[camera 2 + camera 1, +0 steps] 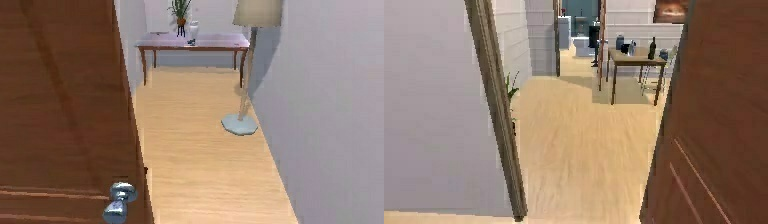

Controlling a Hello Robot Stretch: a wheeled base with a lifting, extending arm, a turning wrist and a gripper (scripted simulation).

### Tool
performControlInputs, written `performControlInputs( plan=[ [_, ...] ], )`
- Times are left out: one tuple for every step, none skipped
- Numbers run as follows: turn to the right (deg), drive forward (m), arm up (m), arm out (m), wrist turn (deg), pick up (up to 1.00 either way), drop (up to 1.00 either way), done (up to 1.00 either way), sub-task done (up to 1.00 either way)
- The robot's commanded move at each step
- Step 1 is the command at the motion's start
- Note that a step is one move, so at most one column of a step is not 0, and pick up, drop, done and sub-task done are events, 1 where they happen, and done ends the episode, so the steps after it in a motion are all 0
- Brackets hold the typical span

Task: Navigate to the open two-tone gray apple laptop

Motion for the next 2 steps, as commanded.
performControlInputs(
  plan=[
    [0.0,1.00,0.00,0.00,0.0,0.00,0.00,0.00,0.00],
    [0.0,1.00,0.00,0.00,0.0,0.00,0.00,0.00,0.00]
  ],
)
